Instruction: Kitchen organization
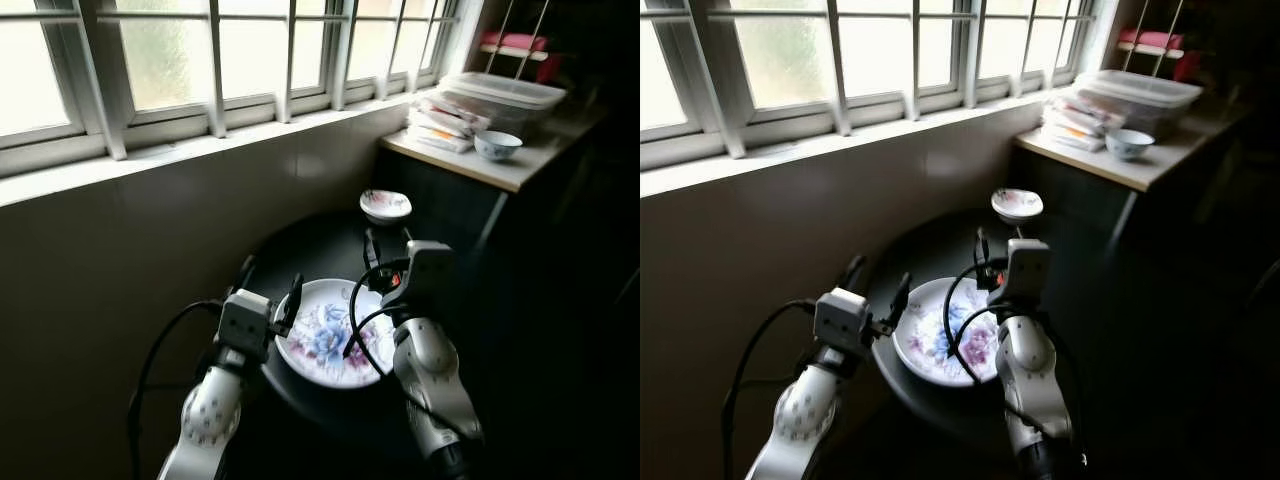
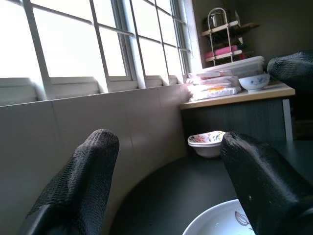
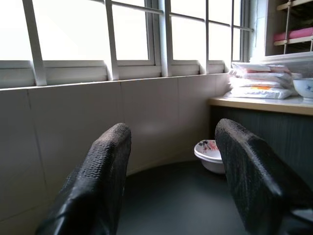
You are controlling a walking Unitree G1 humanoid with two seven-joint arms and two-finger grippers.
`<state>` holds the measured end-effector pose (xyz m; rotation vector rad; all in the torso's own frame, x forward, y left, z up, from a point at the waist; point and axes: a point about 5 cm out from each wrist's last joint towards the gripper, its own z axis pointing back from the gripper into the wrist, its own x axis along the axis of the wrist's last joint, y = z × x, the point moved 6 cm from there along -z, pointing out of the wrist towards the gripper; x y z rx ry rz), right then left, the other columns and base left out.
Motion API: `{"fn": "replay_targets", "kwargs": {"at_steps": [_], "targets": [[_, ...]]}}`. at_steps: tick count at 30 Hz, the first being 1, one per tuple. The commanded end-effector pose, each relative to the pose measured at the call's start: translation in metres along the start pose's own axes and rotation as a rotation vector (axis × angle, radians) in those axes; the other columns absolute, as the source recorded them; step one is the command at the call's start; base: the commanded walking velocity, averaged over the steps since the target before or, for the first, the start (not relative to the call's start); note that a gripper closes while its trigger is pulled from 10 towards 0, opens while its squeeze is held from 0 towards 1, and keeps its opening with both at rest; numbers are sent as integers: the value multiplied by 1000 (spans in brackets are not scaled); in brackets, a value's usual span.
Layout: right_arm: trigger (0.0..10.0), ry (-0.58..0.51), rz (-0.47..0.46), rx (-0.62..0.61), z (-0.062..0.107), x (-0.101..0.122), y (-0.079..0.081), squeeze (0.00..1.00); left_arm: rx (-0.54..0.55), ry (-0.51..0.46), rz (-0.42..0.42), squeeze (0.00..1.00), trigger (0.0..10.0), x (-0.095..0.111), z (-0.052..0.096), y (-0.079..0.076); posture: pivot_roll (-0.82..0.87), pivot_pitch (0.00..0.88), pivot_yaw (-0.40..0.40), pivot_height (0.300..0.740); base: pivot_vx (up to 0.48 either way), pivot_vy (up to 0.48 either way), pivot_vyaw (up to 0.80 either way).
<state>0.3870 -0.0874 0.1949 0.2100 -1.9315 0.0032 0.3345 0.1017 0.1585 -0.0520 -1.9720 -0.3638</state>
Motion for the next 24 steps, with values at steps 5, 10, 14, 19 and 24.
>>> {"fn": "replay_targets", "kwargs": {"at_steps": [5, 10, 14, 19, 24], "targets": [[10000, 74, 54, 6, -2, -13, -1, 0, -8, -3, 3, 0, 10000, 1, -2, -4, 57, 0, -39, 740, 0, 0, -320], [10000, 174, 3, -23, -1, -31, -6, 0, -9, -1, 4, 0, 10000, 1, -3, -5, 59, 0, -42, 740, 0, 0, 0], [10000, 273, -35, -57, -1, -49, -15, 0, -4, 1, 0, 0, 10000, 0, -3, -3, 63, 0, -44, 740, 0, 0, 0], [10000, 321, 7, -167, -1, -56, -39, 0, -1, 5, -2, 0, 10000, -1, -2, -2, 65, 0, -48, 740, 0, 0, 0], [10000, 438, 58, -260, 10, -76, -60, 0, -1, 10, -4, 0, 10000, -1, -2, -2, 66, 0, -48, 740, 0, 0, 0]]}}
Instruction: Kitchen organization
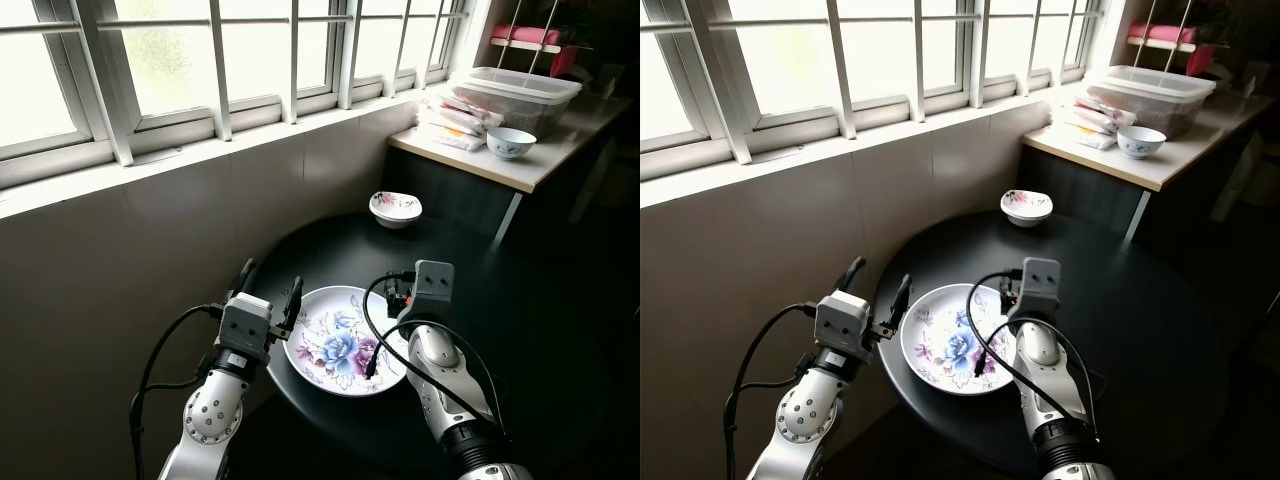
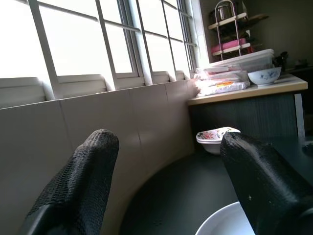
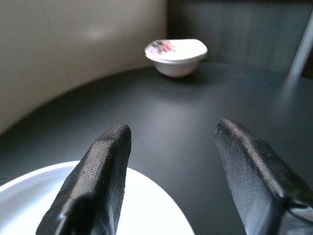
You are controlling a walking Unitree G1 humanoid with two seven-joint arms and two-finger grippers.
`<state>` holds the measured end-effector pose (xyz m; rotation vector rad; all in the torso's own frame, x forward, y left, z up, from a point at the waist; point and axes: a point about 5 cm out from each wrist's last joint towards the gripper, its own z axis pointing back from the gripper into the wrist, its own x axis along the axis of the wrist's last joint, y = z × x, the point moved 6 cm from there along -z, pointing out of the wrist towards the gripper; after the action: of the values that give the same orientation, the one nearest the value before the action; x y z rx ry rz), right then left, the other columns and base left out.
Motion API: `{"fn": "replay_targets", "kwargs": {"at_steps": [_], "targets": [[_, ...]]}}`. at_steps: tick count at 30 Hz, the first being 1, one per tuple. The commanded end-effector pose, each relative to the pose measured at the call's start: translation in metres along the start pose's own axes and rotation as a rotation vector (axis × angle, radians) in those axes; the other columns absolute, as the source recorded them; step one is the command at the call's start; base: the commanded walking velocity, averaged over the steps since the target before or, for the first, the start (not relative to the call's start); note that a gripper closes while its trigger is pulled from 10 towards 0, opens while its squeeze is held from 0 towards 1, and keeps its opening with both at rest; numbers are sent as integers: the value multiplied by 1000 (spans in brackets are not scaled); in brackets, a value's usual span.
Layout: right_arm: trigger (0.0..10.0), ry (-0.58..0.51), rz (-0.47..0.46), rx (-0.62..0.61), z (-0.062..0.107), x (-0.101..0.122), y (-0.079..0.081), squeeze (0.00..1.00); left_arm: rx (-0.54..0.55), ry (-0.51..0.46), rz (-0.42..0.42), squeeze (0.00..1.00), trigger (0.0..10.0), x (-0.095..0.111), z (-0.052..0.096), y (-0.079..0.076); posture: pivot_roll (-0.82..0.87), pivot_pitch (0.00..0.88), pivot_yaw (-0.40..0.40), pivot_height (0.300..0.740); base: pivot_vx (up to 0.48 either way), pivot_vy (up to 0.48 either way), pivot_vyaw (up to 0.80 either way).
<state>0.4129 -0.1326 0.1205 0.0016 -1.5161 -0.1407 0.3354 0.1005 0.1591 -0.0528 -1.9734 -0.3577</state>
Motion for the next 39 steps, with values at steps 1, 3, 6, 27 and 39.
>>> {"fn": "replay_targets", "kwargs": {"at_steps": [1, 3, 6, 27, 39], "targets": [[10000, 48, 22, -32, -1, -9, -7, 0, -5, 12, -7, 0, 10000, -2, 0, -2, 65, 0, -47, 740, 0, 0, 0], [10000, 97, 72, -46, 0, -20, -12, 0, -5, 15, -8, 0, 10000, -3, 0, -2, 64, 0, -46, 740, 0, 0, 0], [10000, 163, 81, -85, 2, -33, -22, 0, -6, 19, -9, 0, 10000, -4, 0, -2, 61, 0, -45, 740, 0, 0, 0], [10000, 470, -240, 27, 18, -85, 9, 0, -10, 41, -13, 0, 10000, -8, 1, -3, 63, 0, -45, 740, 0, 0, 0], [4275, 542, -372, 77, 24, -92, 24, 0, -11, 48, -15, 0, 10000, -10, 1, -4, 62, 0, -43, 740, 0, 0, 0]]}}
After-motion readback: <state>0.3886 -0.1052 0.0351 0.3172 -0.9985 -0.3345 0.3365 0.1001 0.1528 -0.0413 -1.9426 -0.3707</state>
